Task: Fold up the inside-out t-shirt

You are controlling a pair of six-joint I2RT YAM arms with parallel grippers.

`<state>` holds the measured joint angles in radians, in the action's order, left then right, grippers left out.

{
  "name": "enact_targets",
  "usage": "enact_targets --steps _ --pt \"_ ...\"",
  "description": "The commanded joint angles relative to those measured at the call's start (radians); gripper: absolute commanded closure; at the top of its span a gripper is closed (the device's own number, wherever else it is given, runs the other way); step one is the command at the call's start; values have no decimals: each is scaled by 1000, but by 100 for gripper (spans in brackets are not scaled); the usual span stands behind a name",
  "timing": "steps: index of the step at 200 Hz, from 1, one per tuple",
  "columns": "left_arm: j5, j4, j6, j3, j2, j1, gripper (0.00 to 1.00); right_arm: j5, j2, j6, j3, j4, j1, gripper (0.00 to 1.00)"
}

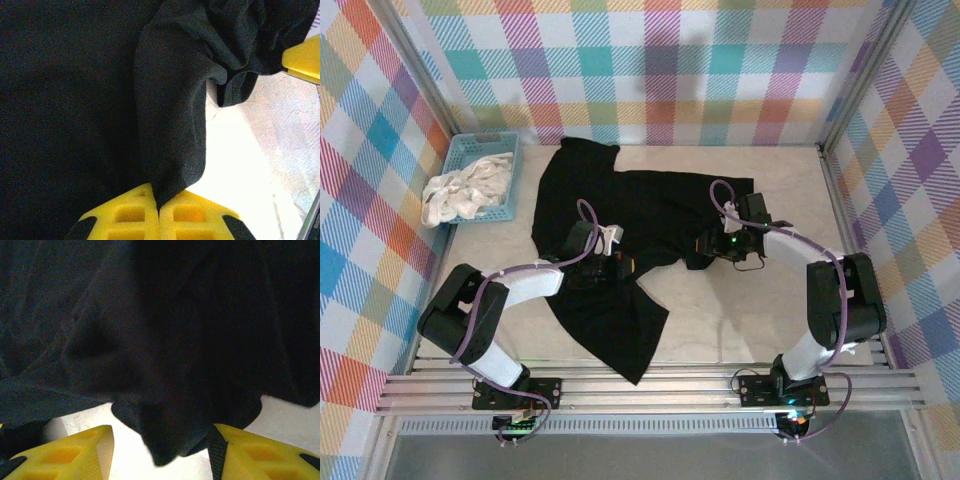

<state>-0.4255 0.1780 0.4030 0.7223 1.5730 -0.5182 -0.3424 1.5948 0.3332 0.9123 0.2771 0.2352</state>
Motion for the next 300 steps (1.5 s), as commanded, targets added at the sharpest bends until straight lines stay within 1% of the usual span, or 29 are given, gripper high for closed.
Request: enact_targets --steps 1,43,82,105,145,184,212,241,268,284,300 --pt "-7 -26 -17 10 -17 10 100 45 -48 61 -42 -77 22 47" --pt "-10 -23 -16 6 -16 10 100 114 -96 117 -142 -183 68 49" --pt "-15 -24 -19 8 -15 10 100 124 -64 173 -158 -272 97 54" --pt "-14 -26 -21 5 -20 10 100 138 -50 207 -168 -321 102 60" --pt "-12 -32 -29 2 -26 10 100 149 -24 225 -150 -328 108 66" --pt "-15 -27 -30 2 -18 10 100 216 -30 239 -159 -338 127 72" --pt "-19 -28 -30 3 -14 10 100 271 -60 251 -180 -358 128 81" --pt "-24 -26 -31 5 -11 10 100 349 -127 220 -186 -328 128 92" --pt "-40 -18 -30 25 6 5 100 415 -183 116 -141 -256 116 100" --pt "-18 -25 -24 58 21 0 100 401 -203 47 -98 -219 81 100" --pt "28 -38 0 107 38 0 93 323 -199 -19 -48 -196 22 100"
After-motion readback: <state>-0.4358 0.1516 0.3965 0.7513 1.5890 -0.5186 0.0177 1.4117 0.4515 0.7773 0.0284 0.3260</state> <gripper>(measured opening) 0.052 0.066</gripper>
